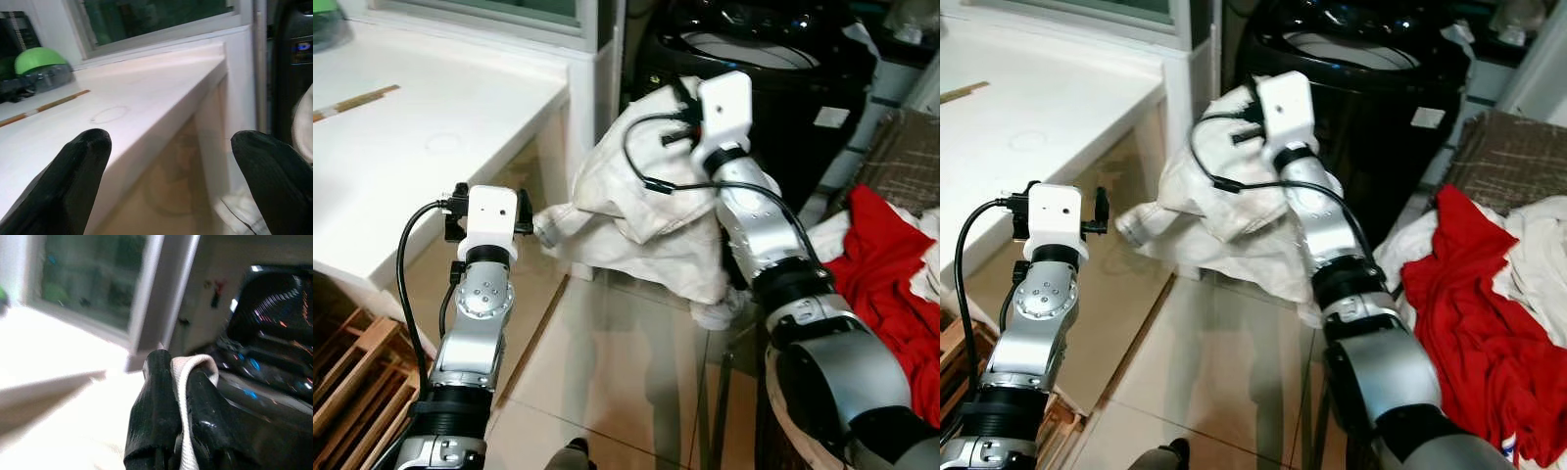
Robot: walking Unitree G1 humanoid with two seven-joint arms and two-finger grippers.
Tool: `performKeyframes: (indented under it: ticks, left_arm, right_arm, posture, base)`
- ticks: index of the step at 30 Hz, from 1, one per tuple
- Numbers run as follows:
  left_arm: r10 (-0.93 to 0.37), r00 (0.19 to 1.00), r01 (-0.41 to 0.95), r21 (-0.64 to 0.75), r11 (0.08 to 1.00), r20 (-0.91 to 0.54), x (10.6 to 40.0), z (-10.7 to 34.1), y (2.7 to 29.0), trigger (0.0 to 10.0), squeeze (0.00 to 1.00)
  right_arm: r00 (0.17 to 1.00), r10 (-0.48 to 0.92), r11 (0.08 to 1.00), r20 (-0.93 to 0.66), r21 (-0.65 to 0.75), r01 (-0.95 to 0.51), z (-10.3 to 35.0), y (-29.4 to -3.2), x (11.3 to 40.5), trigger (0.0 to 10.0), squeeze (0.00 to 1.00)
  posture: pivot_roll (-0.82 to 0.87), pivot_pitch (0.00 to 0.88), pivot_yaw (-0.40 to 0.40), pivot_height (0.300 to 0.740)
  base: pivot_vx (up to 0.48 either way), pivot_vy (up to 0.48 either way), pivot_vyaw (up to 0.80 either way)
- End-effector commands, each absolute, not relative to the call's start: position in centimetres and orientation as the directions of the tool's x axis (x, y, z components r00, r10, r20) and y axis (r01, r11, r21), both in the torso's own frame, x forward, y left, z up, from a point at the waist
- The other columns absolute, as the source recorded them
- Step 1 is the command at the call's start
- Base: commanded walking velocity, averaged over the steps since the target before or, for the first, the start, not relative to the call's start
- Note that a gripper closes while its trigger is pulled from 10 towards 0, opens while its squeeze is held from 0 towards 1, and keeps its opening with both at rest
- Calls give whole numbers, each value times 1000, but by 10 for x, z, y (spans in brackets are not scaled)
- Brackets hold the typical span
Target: Clothes washing
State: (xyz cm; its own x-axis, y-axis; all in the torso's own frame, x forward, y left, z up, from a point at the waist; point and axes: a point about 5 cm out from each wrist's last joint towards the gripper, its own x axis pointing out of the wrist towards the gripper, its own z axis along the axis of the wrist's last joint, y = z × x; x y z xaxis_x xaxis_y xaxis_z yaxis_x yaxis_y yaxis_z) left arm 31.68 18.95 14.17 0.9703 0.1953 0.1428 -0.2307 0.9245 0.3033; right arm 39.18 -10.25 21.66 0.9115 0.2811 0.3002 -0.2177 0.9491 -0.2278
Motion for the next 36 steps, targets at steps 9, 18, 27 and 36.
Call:
performKeyframes:
  ticks: [9,18,27,36]
  left_arm:
    - [186,971,-225,312,923,149,318,143,189,10000,0]
    - [154,977,-193,317,929,145,321,143,185,10000,0]
    - [55,989,-98,331,938,137,323,143,175,10000,0]
    - [9,989,-59,343,938,148,323,145,167,10000,0]
  right_arm:
    - [950,184,956,253,-269,-114,190,-132,384,0,67]
    - [961,66,949,270,-313,23,187,-163,381,0,63]
    - [989,18,964,144,-265,21,162,-167,379,7490,0]
    - [995,48,973,90,-229,-26,144,-157,373,10000,0]
  posture:
    - [-21,0,-49,740]
    - [-34,0,-39,740]
    - [-41,0,-31,740]
    - [-44,0,-30,740]
  base:
    - [0,0,617]
    - [0,0,615]
    - [0,0,203]
    - [0,0,-504]
